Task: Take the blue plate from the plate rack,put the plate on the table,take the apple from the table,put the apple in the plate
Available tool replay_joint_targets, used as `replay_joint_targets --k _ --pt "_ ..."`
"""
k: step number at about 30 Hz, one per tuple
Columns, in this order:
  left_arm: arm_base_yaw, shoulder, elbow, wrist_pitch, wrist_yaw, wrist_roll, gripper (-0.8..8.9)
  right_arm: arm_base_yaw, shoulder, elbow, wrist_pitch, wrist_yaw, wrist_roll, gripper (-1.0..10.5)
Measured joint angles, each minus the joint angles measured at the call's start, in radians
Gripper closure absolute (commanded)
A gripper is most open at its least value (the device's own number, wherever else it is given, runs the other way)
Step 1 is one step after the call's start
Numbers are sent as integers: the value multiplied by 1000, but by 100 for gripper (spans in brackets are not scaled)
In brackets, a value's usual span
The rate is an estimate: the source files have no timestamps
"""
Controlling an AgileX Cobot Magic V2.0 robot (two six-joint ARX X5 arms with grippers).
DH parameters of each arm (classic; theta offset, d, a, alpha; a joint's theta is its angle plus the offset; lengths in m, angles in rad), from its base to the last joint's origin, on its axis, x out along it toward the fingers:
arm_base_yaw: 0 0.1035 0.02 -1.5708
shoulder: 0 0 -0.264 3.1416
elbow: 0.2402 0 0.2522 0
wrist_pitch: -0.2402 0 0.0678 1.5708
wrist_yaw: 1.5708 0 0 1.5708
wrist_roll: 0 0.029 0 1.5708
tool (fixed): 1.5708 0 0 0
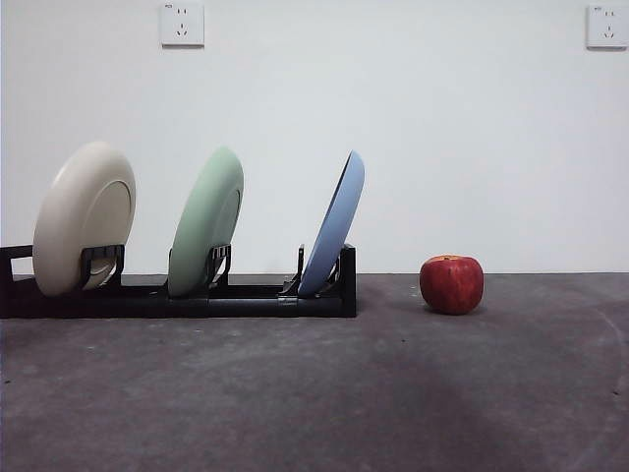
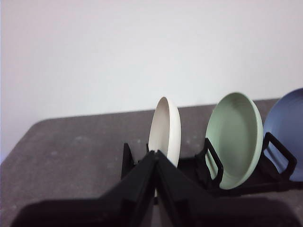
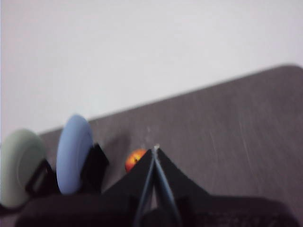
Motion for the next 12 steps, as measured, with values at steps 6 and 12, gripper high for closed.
replay_joint_targets --k 6,12 --pt "0 196 217 -159 78 0 818 0 198 215 -208 0 0 948" --pt "0 390 372 -234 234 -6 819 0 345 331 -321 -13 0 948"
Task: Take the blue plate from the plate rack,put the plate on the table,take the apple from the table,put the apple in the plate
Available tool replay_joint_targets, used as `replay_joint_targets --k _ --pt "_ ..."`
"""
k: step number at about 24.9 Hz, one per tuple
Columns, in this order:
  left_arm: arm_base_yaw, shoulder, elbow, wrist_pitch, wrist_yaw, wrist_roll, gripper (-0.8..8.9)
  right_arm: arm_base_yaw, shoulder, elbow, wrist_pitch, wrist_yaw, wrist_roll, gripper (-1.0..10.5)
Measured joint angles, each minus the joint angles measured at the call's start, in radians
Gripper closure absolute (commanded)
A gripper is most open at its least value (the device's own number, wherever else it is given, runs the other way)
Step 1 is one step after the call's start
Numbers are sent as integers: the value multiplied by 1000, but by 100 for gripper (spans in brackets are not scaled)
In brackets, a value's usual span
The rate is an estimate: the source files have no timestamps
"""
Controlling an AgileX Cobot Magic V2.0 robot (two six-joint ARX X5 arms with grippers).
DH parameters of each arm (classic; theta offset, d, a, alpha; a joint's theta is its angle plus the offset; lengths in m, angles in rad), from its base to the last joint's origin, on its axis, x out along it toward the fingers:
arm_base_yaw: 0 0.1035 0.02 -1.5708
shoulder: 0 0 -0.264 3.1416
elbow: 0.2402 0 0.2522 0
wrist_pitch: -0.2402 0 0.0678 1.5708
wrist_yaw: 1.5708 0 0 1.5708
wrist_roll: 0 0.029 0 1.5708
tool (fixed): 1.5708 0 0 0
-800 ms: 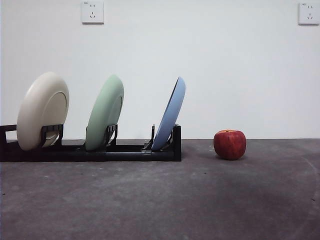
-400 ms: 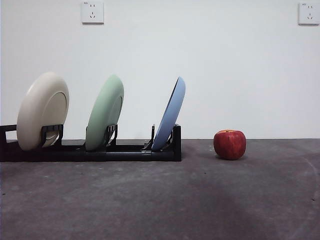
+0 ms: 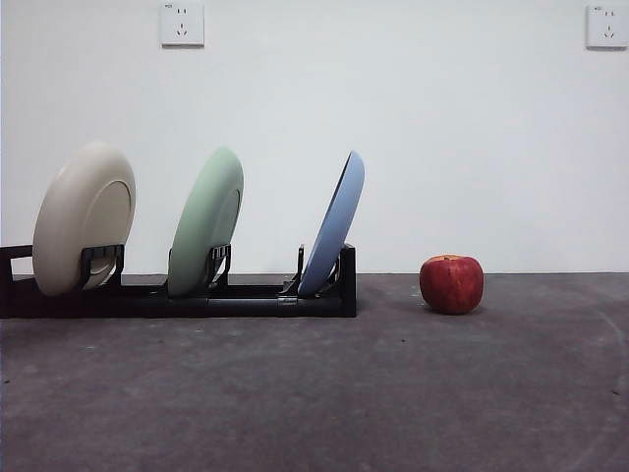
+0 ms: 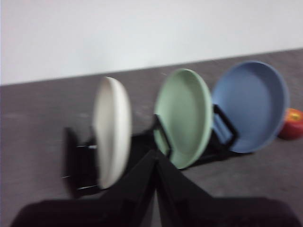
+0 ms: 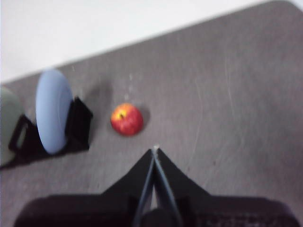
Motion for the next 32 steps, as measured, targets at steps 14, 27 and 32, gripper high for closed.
replay_joint_targets --k 14,27,32 --pt "-139 623 549 -331 189 -65 819 0 266 34 -137 -183 -58 946" --pt "-441 1165 1121 -372 175 -114 583 0 275 34 -151 -189 -61 946" --pt "-473 1255 1124 -279 125 -203 496 0 275 34 -162 -188 -61 946"
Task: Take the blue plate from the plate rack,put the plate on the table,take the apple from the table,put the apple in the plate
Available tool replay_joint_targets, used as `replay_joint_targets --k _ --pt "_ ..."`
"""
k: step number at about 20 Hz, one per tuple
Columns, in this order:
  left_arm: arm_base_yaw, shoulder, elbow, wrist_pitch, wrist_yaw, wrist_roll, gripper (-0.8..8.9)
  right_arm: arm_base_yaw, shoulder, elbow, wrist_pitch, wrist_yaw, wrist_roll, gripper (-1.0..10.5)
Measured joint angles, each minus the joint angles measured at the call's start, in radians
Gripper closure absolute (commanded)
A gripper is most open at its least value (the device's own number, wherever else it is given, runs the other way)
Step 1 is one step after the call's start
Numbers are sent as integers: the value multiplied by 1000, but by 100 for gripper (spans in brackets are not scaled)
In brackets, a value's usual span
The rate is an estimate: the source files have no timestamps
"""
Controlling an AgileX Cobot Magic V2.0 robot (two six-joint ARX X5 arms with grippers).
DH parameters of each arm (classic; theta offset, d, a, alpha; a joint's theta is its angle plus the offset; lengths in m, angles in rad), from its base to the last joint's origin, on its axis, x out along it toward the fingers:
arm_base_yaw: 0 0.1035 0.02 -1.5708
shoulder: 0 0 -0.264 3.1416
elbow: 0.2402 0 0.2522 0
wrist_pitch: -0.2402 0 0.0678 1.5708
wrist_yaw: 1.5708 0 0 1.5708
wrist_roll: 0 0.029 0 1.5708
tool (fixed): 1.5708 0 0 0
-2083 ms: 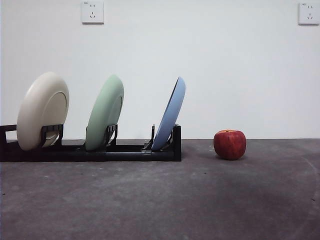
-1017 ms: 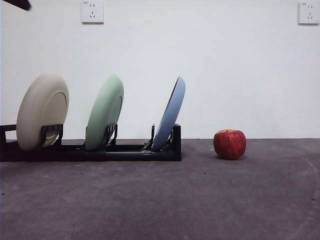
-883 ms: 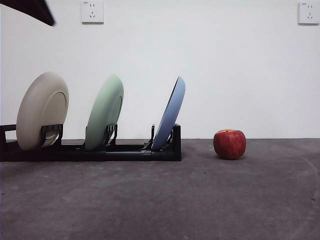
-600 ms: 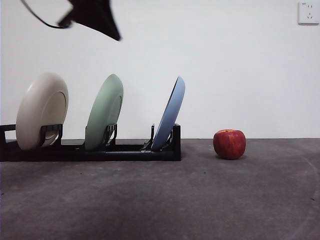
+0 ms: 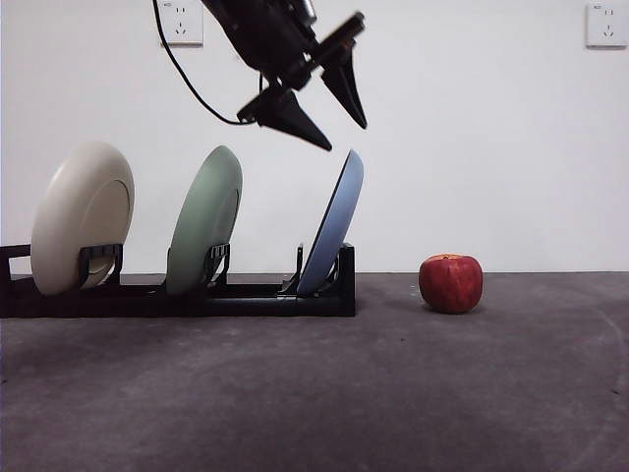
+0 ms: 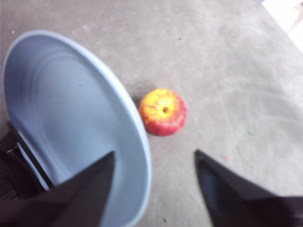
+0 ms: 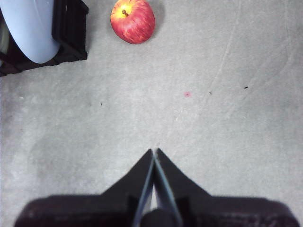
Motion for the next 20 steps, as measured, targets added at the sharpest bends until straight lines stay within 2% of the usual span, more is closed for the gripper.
replay_joint_targets --k 5,10,17,20 --pt "-16 5 1 78 -43 -61 540 0 0 0 -1 0 0 946" --pt "-26 8 1 75 -92 -61 539 0 0 0 -1 0 0 946" --pt "-29 71 2 51 -93 -60 548 0 0 0 -3 0 0 946" --pt "-31 79 2 46 -94 -60 834 0 0 0 -5 0 0 946"
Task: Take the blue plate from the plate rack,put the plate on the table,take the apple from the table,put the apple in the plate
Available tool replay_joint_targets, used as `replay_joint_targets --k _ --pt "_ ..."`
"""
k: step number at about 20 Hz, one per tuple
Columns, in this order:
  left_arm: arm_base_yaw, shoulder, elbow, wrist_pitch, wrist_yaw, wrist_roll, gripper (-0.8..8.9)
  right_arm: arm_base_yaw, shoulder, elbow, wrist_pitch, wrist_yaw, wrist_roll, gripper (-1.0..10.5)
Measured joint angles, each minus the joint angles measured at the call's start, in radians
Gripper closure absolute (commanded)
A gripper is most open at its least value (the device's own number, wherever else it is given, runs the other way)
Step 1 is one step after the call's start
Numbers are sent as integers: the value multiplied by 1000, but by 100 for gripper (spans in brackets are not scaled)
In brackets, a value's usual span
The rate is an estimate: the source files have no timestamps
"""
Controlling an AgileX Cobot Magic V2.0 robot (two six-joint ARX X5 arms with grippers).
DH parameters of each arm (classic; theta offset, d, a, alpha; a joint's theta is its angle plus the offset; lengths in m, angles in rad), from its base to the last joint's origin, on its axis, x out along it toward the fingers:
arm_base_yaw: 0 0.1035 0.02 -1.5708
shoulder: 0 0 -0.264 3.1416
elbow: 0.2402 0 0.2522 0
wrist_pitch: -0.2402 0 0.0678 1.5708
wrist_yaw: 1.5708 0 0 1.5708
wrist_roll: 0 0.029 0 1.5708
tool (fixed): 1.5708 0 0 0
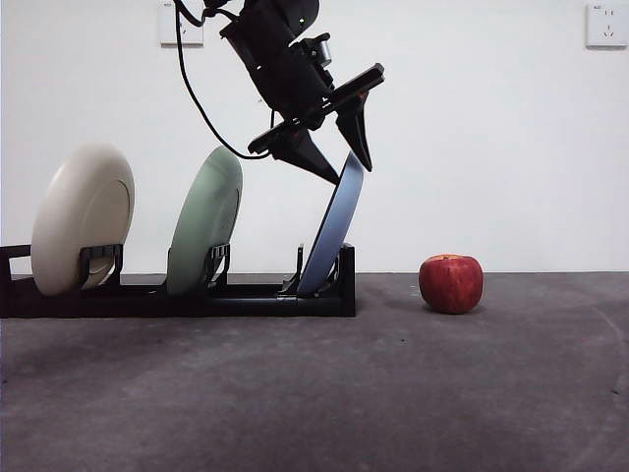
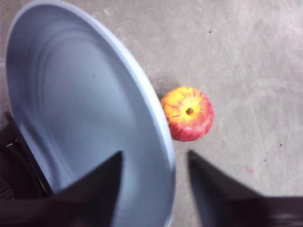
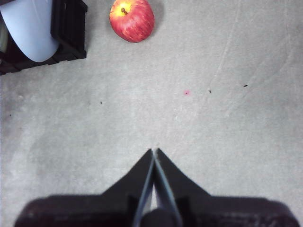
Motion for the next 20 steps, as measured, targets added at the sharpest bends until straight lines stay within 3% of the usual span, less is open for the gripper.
replay_joint_targets --k 12,20 --pt "-10 -12 1 -19 9 -2 821 0 0 0 -21 0 0 946" --pt "-27 -187 1 -39 42 -3 821 0 0 0 -23 0 0 946"
